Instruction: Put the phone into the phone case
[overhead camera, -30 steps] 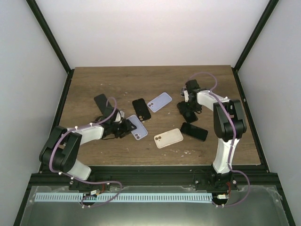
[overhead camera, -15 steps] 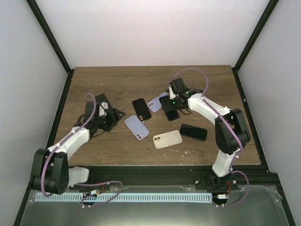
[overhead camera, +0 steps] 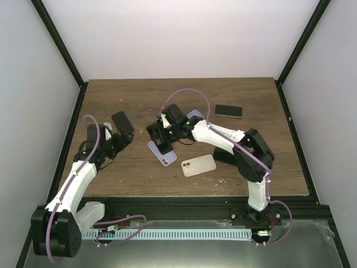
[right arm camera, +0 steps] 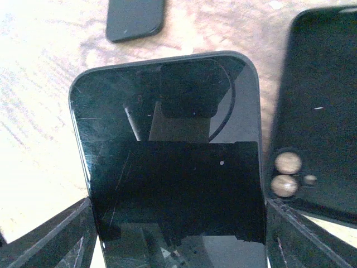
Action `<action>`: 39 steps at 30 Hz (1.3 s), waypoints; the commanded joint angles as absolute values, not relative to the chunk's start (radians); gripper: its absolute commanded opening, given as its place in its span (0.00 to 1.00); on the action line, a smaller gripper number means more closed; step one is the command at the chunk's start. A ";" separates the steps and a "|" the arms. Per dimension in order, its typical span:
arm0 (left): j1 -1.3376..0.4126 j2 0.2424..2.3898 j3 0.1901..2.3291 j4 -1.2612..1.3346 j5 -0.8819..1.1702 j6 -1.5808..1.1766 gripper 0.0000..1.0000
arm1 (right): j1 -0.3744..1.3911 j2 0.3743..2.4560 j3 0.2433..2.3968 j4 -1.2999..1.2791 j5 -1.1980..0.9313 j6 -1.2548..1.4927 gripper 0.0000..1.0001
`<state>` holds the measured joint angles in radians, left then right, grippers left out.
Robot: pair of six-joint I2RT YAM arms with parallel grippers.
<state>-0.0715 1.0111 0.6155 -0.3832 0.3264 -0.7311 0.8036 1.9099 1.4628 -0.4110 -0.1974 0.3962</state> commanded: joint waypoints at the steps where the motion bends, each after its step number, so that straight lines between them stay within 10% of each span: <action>1: -0.066 0.951 0.606 -0.417 0.258 -0.698 0.95 | 0.839 1.935 1.491 -0.306 -0.240 0.418 0.68; 39: -0.064 0.979 0.496 -0.237 0.392 -0.777 0.83 | 0.884 1.991 1.279 -0.160 -0.142 0.329 0.72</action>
